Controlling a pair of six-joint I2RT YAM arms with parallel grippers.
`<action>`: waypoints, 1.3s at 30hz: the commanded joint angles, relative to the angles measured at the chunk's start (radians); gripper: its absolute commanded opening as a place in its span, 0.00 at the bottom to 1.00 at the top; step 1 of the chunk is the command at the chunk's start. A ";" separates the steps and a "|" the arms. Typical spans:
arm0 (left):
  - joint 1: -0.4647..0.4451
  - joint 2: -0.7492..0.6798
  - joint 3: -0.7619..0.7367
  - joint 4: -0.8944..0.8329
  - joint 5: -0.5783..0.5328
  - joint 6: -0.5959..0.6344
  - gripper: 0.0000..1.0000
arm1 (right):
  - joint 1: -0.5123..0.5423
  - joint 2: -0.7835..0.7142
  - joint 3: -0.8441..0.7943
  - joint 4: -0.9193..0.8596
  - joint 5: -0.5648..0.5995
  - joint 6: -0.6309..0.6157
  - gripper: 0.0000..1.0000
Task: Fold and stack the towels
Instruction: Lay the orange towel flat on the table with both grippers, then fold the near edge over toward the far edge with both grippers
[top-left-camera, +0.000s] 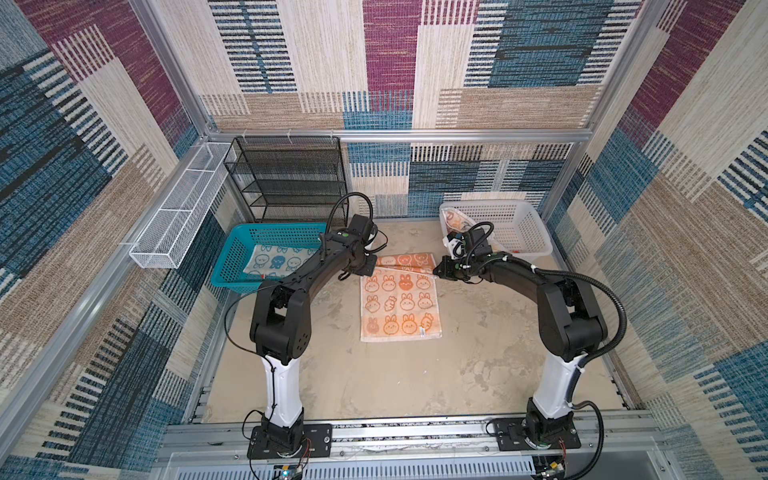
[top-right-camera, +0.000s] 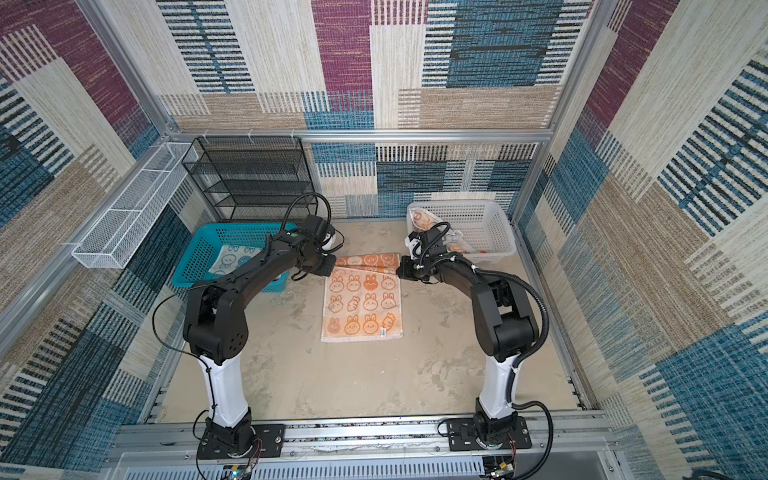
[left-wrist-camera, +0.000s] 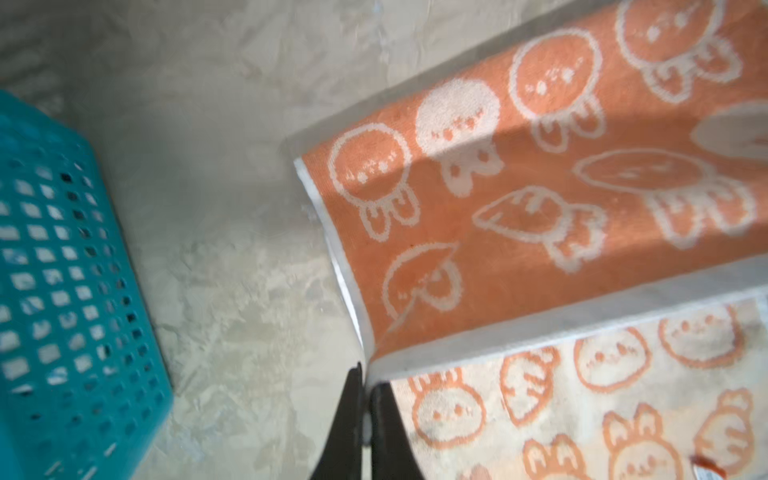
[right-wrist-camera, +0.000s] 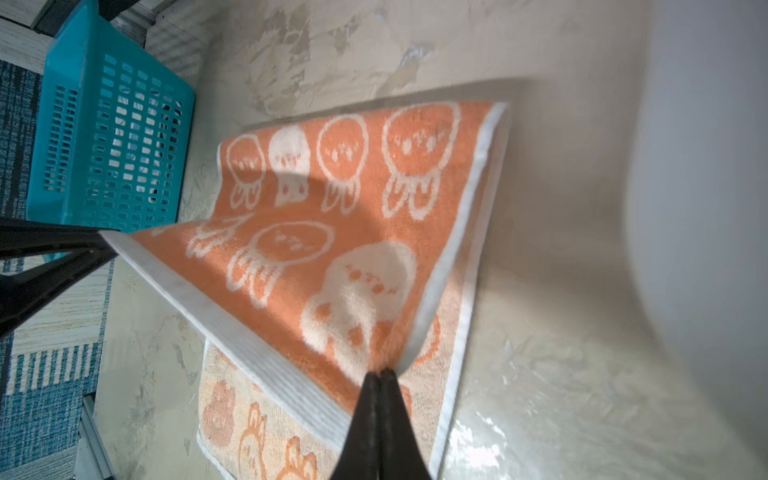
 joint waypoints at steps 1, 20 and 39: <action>-0.009 -0.053 -0.076 0.013 -0.027 -0.051 0.00 | 0.015 -0.066 -0.091 0.055 0.028 0.013 0.00; -0.110 0.003 -0.237 -0.017 -0.175 -0.127 0.00 | 0.085 -0.072 -0.340 0.216 -0.021 0.093 0.00; -0.064 0.000 0.065 -0.162 -0.231 -0.065 0.00 | 0.054 -0.138 -0.133 0.041 0.032 0.045 0.00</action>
